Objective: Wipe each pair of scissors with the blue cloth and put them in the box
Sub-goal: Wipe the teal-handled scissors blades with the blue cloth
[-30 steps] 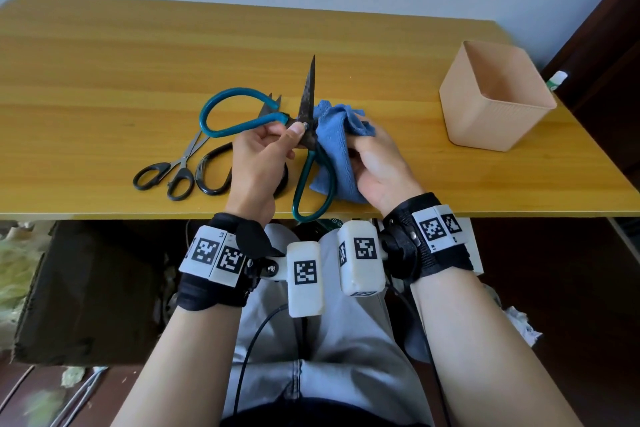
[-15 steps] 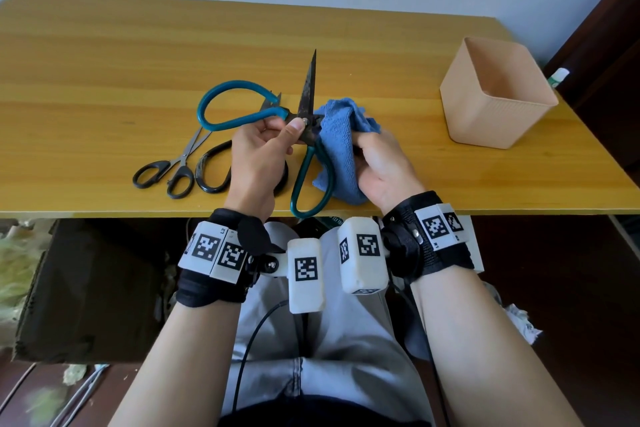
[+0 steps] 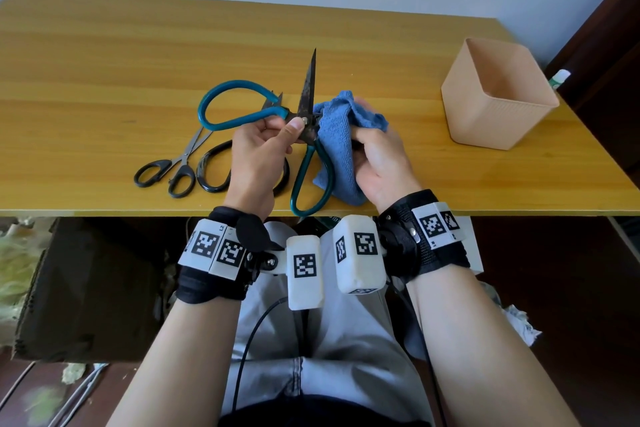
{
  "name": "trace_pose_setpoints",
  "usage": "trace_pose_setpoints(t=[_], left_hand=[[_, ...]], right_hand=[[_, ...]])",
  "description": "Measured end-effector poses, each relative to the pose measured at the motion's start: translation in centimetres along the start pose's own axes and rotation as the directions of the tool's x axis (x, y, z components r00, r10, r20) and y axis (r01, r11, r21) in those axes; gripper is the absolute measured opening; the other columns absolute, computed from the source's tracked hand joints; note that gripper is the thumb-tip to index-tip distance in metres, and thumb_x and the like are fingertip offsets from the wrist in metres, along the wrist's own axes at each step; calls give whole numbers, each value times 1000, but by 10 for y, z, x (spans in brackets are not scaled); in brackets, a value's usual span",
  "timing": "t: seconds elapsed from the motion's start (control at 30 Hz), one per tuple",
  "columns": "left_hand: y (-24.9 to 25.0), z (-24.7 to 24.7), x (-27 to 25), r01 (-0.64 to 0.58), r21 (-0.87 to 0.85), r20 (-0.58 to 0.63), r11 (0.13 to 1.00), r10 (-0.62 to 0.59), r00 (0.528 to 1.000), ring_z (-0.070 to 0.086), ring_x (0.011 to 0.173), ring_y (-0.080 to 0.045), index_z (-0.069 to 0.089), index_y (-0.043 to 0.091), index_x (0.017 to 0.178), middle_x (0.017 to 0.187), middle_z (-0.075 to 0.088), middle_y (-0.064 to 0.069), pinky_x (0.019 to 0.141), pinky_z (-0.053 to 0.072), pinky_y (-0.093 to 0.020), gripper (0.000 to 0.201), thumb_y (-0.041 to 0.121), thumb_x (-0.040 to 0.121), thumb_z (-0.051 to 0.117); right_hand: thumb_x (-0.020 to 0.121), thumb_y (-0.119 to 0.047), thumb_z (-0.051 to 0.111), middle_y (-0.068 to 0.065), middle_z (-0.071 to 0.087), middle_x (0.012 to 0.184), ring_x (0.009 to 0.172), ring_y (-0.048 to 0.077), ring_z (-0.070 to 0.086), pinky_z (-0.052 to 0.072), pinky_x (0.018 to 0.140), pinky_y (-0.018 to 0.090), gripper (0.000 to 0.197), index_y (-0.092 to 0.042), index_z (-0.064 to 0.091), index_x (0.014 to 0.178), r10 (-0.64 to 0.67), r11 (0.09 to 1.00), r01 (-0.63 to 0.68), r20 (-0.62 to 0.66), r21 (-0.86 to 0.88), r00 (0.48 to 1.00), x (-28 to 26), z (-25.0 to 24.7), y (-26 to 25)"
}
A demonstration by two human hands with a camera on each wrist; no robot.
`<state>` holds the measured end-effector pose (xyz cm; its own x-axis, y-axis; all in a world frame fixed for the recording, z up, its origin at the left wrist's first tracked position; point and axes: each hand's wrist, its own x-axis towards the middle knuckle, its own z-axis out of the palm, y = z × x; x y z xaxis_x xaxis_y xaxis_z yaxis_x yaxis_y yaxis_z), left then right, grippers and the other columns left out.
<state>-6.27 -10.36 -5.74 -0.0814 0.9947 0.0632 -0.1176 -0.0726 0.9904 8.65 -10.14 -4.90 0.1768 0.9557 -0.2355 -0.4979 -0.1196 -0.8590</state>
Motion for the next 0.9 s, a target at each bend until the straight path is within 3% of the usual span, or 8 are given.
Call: trace_pose_setpoints(t=[0.1,0.27,0.37,0.43,0.5,0.67,0.8,0.9], left_hand=[[0,0,0,-6,20,13,1000,6,1000,50,60,-5,54,15,73,59,54,11,71,47,-10,26,16,94,70],[-2,2,-2,-6,37,23,999,5,1000,50,58,-3,53,14,73,55,53,14,71,47,-11,27,16,93,70],[-3,1,-3,-5,36,32,999,4,999,51,61,-6,53,14,73,56,54,13,73,47,-13,27,17,93,70],[-4,0,-3,-5,31,37,999,4,999,52,67,-11,53,13,74,58,55,11,74,47,-13,26,17,93,71],[-4,-1,-3,0,25,41,1000,-1,999,52,71,-14,53,14,73,59,55,10,75,47,-13,26,18,93,71],[-5,-2,-2,24,3,38,1000,-24,999,50,69,-12,52,16,73,57,54,14,74,47,-13,27,16,95,68],[-3,-5,0,8,-16,8,1000,-8,1000,52,70,-12,52,15,74,61,53,8,72,47,-14,26,14,94,69],[-1,-5,0,-1,-9,13,1000,1,1000,54,69,-11,51,15,74,58,54,12,71,48,-14,27,13,94,69]], right_hand=[[86,10,58,23,66,122,109,42,65,58,84,48,49,-2,54,133,14,1000,-15,-69,-11,998,0,4,2],[85,12,61,26,64,124,99,36,67,57,83,48,49,1,53,132,2,999,-5,-72,-33,997,4,0,1],[86,8,66,23,67,118,90,30,69,57,81,47,47,-1,55,130,-15,997,10,-72,-71,997,3,-4,2],[87,1,69,16,71,104,76,20,71,59,64,36,41,-3,57,127,-23,994,16,-61,-109,998,1,-7,1],[87,-3,72,12,71,97,69,16,71,56,57,28,42,-4,58,126,-38,989,29,-59,-144,998,0,-10,2],[89,0,68,11,71,98,73,18,70,57,61,31,36,-3,60,124,-23,991,15,-64,-135,998,2,-9,0],[92,4,60,16,70,107,79,22,69,58,62,33,31,-1,62,122,26,995,-32,-66,-92,997,4,-11,0],[93,2,61,9,72,82,69,20,69,58,59,32,15,-4,65,106,67,996,-70,-52,-59,996,3,-11,1]])
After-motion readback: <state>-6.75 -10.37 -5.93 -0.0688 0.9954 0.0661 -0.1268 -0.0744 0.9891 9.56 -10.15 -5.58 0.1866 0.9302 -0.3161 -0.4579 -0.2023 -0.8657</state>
